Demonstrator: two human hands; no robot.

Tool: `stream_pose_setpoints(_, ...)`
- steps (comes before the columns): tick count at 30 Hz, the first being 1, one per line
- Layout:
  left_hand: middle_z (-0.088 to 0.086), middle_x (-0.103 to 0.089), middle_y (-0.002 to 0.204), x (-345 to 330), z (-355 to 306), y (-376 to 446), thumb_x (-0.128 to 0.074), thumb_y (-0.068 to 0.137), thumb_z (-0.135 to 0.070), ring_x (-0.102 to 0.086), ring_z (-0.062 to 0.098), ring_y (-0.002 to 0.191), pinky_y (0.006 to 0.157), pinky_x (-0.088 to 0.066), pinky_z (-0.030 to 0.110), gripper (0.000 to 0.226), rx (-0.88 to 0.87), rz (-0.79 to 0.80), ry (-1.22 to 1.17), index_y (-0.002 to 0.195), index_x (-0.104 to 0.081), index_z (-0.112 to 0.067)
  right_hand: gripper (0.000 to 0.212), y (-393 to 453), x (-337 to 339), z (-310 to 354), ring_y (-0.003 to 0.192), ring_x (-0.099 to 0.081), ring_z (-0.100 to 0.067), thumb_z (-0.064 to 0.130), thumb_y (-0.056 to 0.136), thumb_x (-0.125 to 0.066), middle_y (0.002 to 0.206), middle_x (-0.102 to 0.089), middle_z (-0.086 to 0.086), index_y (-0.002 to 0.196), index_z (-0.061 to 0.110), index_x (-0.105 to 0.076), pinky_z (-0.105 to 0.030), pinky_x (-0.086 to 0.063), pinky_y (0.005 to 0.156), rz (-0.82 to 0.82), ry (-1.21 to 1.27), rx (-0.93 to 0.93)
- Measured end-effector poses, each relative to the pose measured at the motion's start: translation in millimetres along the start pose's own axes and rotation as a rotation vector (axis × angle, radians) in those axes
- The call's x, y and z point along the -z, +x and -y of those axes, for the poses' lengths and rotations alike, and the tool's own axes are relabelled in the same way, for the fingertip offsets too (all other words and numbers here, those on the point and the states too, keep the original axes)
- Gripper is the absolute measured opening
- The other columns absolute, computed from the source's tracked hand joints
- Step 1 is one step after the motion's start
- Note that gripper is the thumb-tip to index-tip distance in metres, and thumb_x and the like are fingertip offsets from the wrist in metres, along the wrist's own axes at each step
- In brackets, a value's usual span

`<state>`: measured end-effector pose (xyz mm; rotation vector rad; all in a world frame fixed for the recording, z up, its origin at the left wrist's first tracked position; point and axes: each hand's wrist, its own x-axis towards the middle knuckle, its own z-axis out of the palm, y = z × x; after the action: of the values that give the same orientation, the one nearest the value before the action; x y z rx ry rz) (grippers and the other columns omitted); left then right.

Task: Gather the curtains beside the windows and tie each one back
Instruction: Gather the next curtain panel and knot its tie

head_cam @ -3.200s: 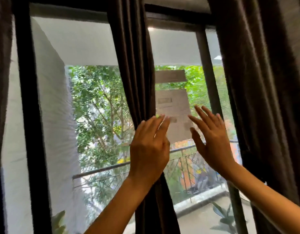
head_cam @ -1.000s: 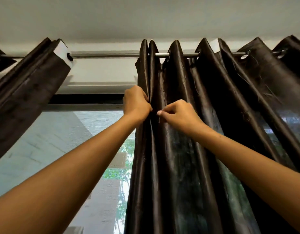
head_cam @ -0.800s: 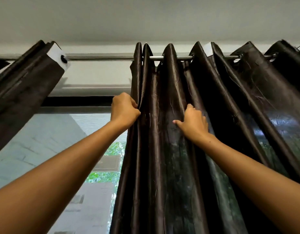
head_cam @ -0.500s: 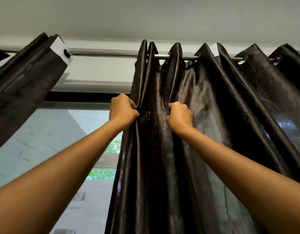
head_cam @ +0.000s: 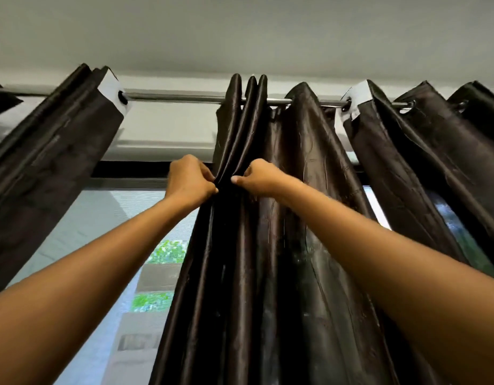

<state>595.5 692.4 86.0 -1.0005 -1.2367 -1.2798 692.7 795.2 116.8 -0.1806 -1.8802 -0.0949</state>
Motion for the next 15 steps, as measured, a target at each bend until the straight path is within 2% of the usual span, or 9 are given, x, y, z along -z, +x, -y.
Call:
stream_pose_setpoints(1, 0.018, -0.072, 0.086, -7, -6, 0, -0.075, 0.067, 0.002, -0.068, 0.026, 0.087, 0.083, -0.056, 0.038, 0.025, -0.011, 0.019, -0.03, 0.091, -0.075, -0.003, 0.035, -2, 14, -10, 0.092, -0.056, -0.027, 0.035, 0.096, -0.052, 0.095, -0.055, -0.016, 0.073, 0.009, -0.051, -0.027, -0.041, 0.062, -0.04, 0.002, -0.034)
stream_pose_setpoints(3, 0.017, -0.072, 0.089, -19, -15, -2, -0.073, 0.066, 0.005, -0.067, 0.026, 0.088, 0.084, -0.055, 0.039, 0.031, -0.035, 0.036, -0.076, 0.096, -0.073, -0.001, 0.034, -3, 37, -33, 0.105, -0.057, -0.033, 0.037, 0.096, -0.051, 0.109, -0.059, -0.018, 0.093, 0.004, -0.058, -0.031, -0.044, 0.078, -0.194, -0.023, -0.109)
stream_pose_setpoints(5, 0.02, -0.071, 0.09, -28, -20, -4, -0.073, 0.064, 0.006, -0.065, 0.026, 0.083, 0.083, -0.055, 0.043, 0.03, -0.056, 0.042, -0.118, 0.093, -0.071, 0.003, 0.03, -7, 53, -57, 0.118, -0.051, -0.037, 0.026, 0.094, -0.054, 0.125, -0.056, -0.02, 0.114, 0.004, -0.057, -0.04, -0.042, 0.094, -0.323, -0.172, -0.202)
stream_pose_setpoints(8, 0.026, -0.069, 0.086, -35, -25, -2, -0.075, 0.061, 0.003, -0.067, 0.031, 0.082, 0.08, -0.054, 0.048, 0.026, -0.063, 0.063, -0.155, 0.086, -0.069, 0.006, 0.033, -10, 63, -88, 0.133, -0.032, -0.043, 0.015, 0.09, -0.06, 0.142, -0.038, -0.024, 0.122, 0.008, -0.052, -0.055, -0.03, 0.106, -0.392, -0.342, -0.356)
stream_pose_setpoints(9, 0.027, -0.069, 0.086, -37, -27, 0, -0.075, 0.06, 0.003, -0.067, 0.03, 0.081, 0.08, -0.054, 0.049, 0.026, -0.061, 0.069, -0.157, 0.086, -0.069, 0.007, 0.037, -10, 65, -96, 0.133, -0.03, -0.045, 0.013, 0.089, -0.061, 0.143, -0.035, -0.025, 0.124, 0.007, -0.049, -0.055, -0.03, 0.106, -0.397, -0.333, -0.372)
stream_pose_setpoints(11, 0.027, -0.069, 0.087, -39, -28, 1, -0.071, 0.061, 0.005, -0.064, 0.026, 0.079, 0.081, -0.053, 0.048, 0.024, -0.056, 0.068, -0.159, 0.085, -0.068, 0.006, 0.039, -9, 68, -104, 0.126, -0.041, -0.044, 0.008, 0.09, -0.059, 0.136, -0.043, -0.025, 0.126, 0.0, -0.045, -0.047, -0.039, 0.099, -0.412, -0.267, -0.342)
stream_pose_setpoints(13, 0.024, -0.07, 0.086, -39, -29, 2, -0.065, 0.063, 0.01, -0.066, 0.025, 0.085, 0.084, -0.053, 0.043, 0.019, -0.049, 0.052, -0.165, 0.079, -0.068, 0.0, 0.034, -6, 72, -105, 0.119, -0.048, -0.042, 0.002, 0.091, -0.054, 0.129, -0.05, -0.024, 0.124, -0.006, -0.046, -0.042, -0.043, 0.092, -0.437, -0.226, -0.304)
stream_pose_setpoints(15, 0.02, -0.071, 0.09, -38, -28, 3, -0.062, 0.067, 0.014, -0.067, 0.023, 0.093, 0.089, -0.053, 0.04, 0.026, -0.033, 0.042, -0.176, 0.082, -0.068, -0.006, 0.024, -4, 73, -99, 0.116, -0.05, -0.041, -0.002, 0.09, -0.053, 0.124, -0.052, -0.024, 0.114, -0.006, -0.053, -0.04, -0.043, 0.087, -0.443, -0.2, -0.286)
